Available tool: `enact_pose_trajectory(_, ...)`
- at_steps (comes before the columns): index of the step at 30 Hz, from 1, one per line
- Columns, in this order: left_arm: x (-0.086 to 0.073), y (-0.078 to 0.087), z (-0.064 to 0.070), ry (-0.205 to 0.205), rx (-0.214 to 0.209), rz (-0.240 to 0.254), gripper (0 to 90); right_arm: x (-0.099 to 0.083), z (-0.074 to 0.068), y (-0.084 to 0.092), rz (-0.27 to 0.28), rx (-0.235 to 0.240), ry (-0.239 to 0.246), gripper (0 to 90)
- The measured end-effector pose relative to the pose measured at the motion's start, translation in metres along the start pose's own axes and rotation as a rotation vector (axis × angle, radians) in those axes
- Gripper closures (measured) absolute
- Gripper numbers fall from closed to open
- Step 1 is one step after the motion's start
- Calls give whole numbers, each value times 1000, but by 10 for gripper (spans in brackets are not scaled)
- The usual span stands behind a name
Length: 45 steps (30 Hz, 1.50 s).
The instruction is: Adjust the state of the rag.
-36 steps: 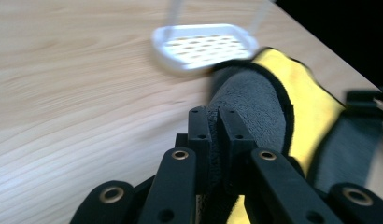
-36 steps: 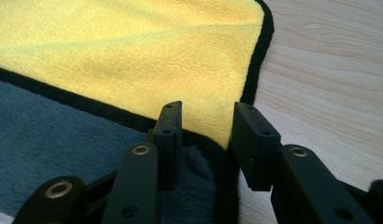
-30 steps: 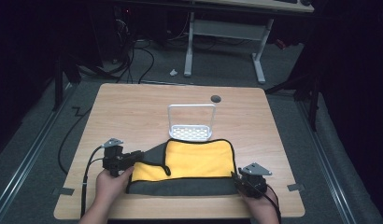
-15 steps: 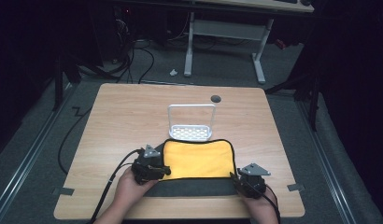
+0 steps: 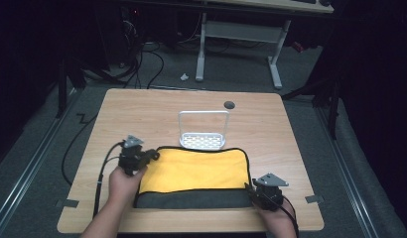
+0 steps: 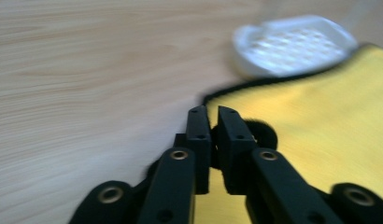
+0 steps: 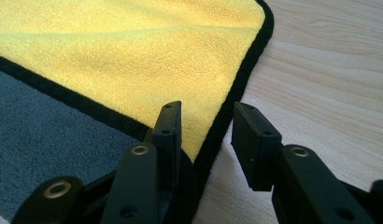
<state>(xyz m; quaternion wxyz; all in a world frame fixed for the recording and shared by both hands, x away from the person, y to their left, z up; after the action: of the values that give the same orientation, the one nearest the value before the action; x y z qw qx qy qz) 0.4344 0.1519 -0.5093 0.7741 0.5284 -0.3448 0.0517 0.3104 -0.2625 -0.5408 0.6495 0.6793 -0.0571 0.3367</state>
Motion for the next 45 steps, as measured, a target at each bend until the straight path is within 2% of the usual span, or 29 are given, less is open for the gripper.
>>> enact_pose_trajectory(1,0,0,0,0,0,0,756,0,0,0,0,0,0,639)
enact_pose_trajectory(2,0,3,-16,66,-2,12,698,0,0,0,2,2,-4,638)
enact_pose_trajectory(3,-1,7,-26,98,-8,30,698,0,0,0,2,2,-4,638)
enact_pose_trajectory(5,-7,17,-34,122,-11,66,653,-1,0,4,14,3,-4,635)
enact_pose_trajectory(6,-12,23,-35,135,-43,75,653,-1,0,4,14,3,-4,635)
enact_pose_trajectory(7,-22,28,-30,124,-60,73,644,-1,-1,6,18,5,-12,635)
enact_pose_trajectory(9,-42,36,-15,76,-56,63,642,-4,-3,12,31,27,-23,624)
enact_pose_trajectory(14,-96,42,24,52,-171,-1,603,-5,-8,15,35,53,-31,609)
enact_pose_trajectory(16,-106,42,33,48,-211,-27,600,-6,-9,14,25,53,-32,604)
enact_pose_trajectory(18,-113,41,41,32,-226,-43,608,-7,-9,13,13,49,-31,605)
enact_pose_trajectory(20,-116,37,42,24,-197,-68,612,-8,-9,13,13,51,-39,608)
enact_pose_trajectory(23,-116,31,37,68,-219,-77,650,-12,-8,14,6,66,-45,653)
enact_pose_trajectory(27,-116,27,37,50,-184,-82,812,-15,-9,13,-9,42,-21,789)
enact_pose_trajectory(28,-116,27,36,54,-181,-79,897,-14,-10,14,-9,41,-20,809)
enact_pose_trajectory(30,-117,27,36,54,-175,-74,898,-13,-12,16,4,23,-6,833)
enact_pose_trajectory(33,-117,31,37,37,-148,-59,899,-13,-12,18,12,18,-4,836)
enact_pose_trajectory(38,-119,41,40,24,-136,-31,900,-12,-14,25,43,14,-2,835)
enact_pose_trajectory(41,-118,43,39,22,-105,-24,896,-12,-15,26,52,12,3,832)
enact_pose_trajectory(42,-117,41,37,35,-102,-23,809,-12,-15,26,52,12,3,832)
enact_pose_trajectory(43,-116,39,35,61,-129,-19,809,-12,-15,25,47,13,6,831)
enact_pose_trajectory(44,-114,36,35,79,-153,-24,693,-13,-15,21,35,15,3,827)
enact_pose_trajectory(45,-114,34,36,79,-155,-28,693,-13,-15,21,35,15,3,827)
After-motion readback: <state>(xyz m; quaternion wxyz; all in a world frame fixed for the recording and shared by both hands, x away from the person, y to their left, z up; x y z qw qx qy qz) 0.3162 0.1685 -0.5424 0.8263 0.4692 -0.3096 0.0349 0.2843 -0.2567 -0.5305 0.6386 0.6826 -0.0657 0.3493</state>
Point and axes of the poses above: each handheld gripper's, and its own axes: y roughly backward along the jaws, x roughly out of its top, z roughly to its right, the point moved 3 cm from there along -y, roughly forward along the jaws, and after that the axes turned 14 degrees about -z, right-handed, at the moved point
